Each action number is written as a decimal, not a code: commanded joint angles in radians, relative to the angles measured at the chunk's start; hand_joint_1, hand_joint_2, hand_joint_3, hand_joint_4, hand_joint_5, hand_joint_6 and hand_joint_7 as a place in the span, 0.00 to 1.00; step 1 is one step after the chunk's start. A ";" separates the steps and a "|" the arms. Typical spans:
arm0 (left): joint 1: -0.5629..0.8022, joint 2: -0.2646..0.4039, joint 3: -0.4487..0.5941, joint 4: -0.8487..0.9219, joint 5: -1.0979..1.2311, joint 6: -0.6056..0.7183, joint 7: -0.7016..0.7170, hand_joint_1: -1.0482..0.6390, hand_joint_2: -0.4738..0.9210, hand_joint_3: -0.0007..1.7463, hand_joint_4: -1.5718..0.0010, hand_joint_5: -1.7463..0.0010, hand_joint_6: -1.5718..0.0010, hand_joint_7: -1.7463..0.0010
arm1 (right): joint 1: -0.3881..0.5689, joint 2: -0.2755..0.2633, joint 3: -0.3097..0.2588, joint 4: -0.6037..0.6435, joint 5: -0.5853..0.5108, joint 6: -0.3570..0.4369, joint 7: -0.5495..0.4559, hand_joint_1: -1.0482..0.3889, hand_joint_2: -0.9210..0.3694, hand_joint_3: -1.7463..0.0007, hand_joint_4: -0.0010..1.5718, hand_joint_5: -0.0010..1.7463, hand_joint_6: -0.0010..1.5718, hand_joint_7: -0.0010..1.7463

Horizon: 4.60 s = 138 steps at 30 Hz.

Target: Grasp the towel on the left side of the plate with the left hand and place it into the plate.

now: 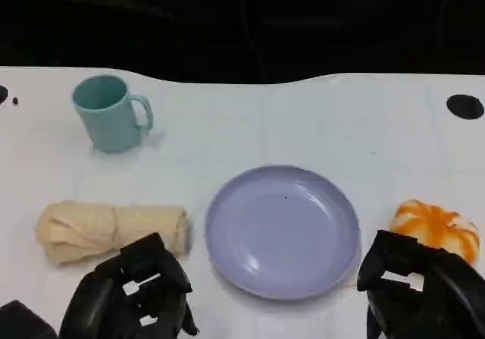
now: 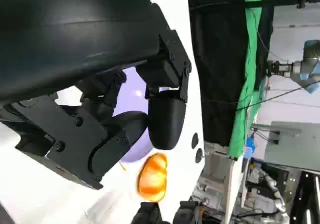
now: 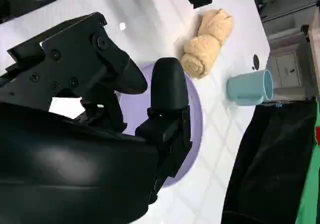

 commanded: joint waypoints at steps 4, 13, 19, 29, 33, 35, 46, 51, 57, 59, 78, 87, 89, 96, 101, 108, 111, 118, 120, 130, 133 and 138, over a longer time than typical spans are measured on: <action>0.009 0.010 0.003 -0.010 0.001 0.000 0.003 0.53 0.69 0.73 0.48 0.01 0.50 0.14 | 0.003 -0.014 -0.012 -0.019 0.005 0.002 -0.004 0.65 0.26 0.29 0.48 1.00 0.37 0.92; 0.004 0.012 0.004 -0.009 0.005 -0.001 0.005 0.54 0.69 0.74 0.49 0.00 0.51 0.14 | 0.002 -0.016 -0.007 -0.022 0.000 0.002 -0.005 0.66 0.25 0.30 0.47 1.00 0.36 0.92; 0.005 0.012 0.005 -0.013 0.000 0.004 0.005 0.54 0.69 0.74 0.49 0.00 0.51 0.14 | 0.005 -0.015 -0.007 -0.026 -0.002 0.001 -0.007 0.67 0.24 0.31 0.47 1.00 0.35 0.92; 0.002 0.008 0.015 -0.011 -0.007 -0.004 0.007 0.55 0.68 0.74 0.49 0.00 0.51 0.13 | 0.008 -0.014 -0.003 -0.030 -0.004 0.002 -0.010 0.66 0.22 0.33 0.47 1.00 0.35 0.93; -0.006 0.004 0.029 -0.008 -0.029 -0.004 0.003 0.55 0.70 0.71 0.53 0.02 0.52 0.19 | 0.007 -0.013 0.004 -0.035 -0.009 0.007 -0.017 0.66 0.21 0.34 0.46 1.00 0.34 0.93; -0.009 0.008 0.027 -0.013 0.000 -0.016 0.018 0.55 0.71 0.69 0.55 0.06 0.53 0.28 | 0.007 -0.013 0.005 -0.035 -0.008 0.006 -0.019 0.66 0.21 0.34 0.46 1.00 0.34 0.93; -0.048 0.063 0.029 0.012 0.209 -0.136 0.055 0.52 0.83 0.37 0.66 0.37 0.65 0.73 | 0.005 -0.008 0.015 -0.040 -0.008 0.014 -0.030 0.65 0.20 0.35 0.46 1.00 0.34 0.93; -0.088 0.111 0.029 -0.008 0.341 -0.123 0.086 0.40 0.99 0.08 0.73 0.51 0.67 0.90 | -0.001 -0.012 0.016 -0.035 -0.004 0.016 -0.027 0.66 0.20 0.35 0.45 1.00 0.33 0.93; -0.140 0.187 0.030 -0.019 0.558 -0.121 0.134 0.35 0.99 0.01 0.74 0.67 0.66 0.97 | -0.006 -0.009 0.012 -0.024 0.002 0.011 -0.021 0.65 0.20 0.35 0.45 1.00 0.33 0.94; -0.156 0.218 0.029 -0.031 0.627 -0.107 0.134 0.34 0.99 0.01 0.76 0.68 0.67 0.98 | -0.007 -0.010 0.010 -0.022 0.002 0.013 -0.021 0.66 0.20 0.35 0.45 1.00 0.33 0.94; -0.464 0.408 -0.168 0.108 1.260 0.158 -0.084 0.31 0.95 0.00 0.74 0.92 0.76 1.00 | -0.001 -0.013 0.006 -0.029 -0.006 0.009 -0.030 0.66 0.18 0.38 0.43 1.00 0.32 0.94; -0.609 0.418 -0.284 0.331 1.306 0.184 -0.152 0.30 0.94 0.00 0.72 0.95 0.78 1.00 | 0.002 -0.010 0.003 -0.033 0.004 0.017 -0.030 0.65 0.18 0.38 0.44 1.00 0.32 0.94; -0.632 0.414 -0.304 0.379 1.304 0.183 -0.148 0.30 0.95 0.00 0.72 0.96 0.78 1.00 | 0.003 -0.011 0.003 -0.034 0.002 0.015 -0.030 0.65 0.19 0.38 0.44 1.00 0.32 0.94; -0.706 0.387 -0.359 0.566 1.269 0.178 -0.121 0.31 0.94 0.00 0.70 0.98 0.76 0.99 | 0.006 -0.014 0.004 -0.040 -0.001 0.015 -0.030 0.64 0.19 0.38 0.45 1.00 0.33 0.93; -0.745 0.359 -0.385 0.714 1.246 0.162 -0.041 0.39 0.96 0.01 0.64 0.96 0.73 0.99 | 0.006 -0.012 0.003 -0.044 0.003 0.021 -0.032 0.64 0.19 0.38 0.45 1.00 0.33 0.93; -0.796 0.357 -0.418 0.952 1.178 0.040 0.110 0.46 1.00 0.15 0.59 0.37 0.50 0.97 | 0.006 -0.014 0.010 -0.042 -0.008 0.015 -0.033 0.65 0.19 0.38 0.44 1.00 0.33 0.93; -0.787 0.358 -0.405 1.011 1.146 -0.037 0.270 0.47 1.00 0.11 0.48 0.41 0.32 0.95 | 0.006 -0.013 0.011 -0.041 -0.010 0.013 -0.034 0.65 0.19 0.38 0.44 1.00 0.33 0.93; -0.752 0.373 -0.385 1.046 1.127 -0.168 0.646 0.50 1.00 0.21 0.47 0.00 0.60 0.06 | 0.006 -0.009 0.007 -0.043 -0.001 0.021 -0.037 0.64 0.19 0.38 0.44 1.00 0.33 0.92; -0.747 0.375 -0.387 1.033 1.143 -0.160 0.714 0.49 0.99 0.21 0.49 0.00 0.62 0.05 | 0.005 -0.010 0.008 -0.042 -0.002 0.020 -0.036 0.64 0.19 0.39 0.44 1.00 0.33 0.92; -0.704 0.355 -0.317 0.862 1.034 -0.130 0.675 0.49 0.93 0.20 0.46 0.00 0.65 0.00 | 0.012 -0.012 0.024 -0.050 -0.018 0.015 -0.045 0.66 0.19 0.39 0.44 1.00 0.34 0.91; -0.697 0.349 -0.300 0.766 1.014 -0.097 0.614 0.50 0.83 0.37 0.45 0.00 0.62 0.00 | 0.014 -0.012 0.026 -0.053 -0.019 0.016 -0.045 0.65 0.19 0.39 0.44 1.00 0.34 0.91; -0.717 0.310 -0.297 0.637 0.997 -0.062 0.529 0.50 0.69 0.57 0.42 0.00 0.59 0.00 | 0.014 -0.014 0.021 -0.061 -0.013 0.028 -0.045 0.64 0.19 0.39 0.44 1.00 0.34 0.91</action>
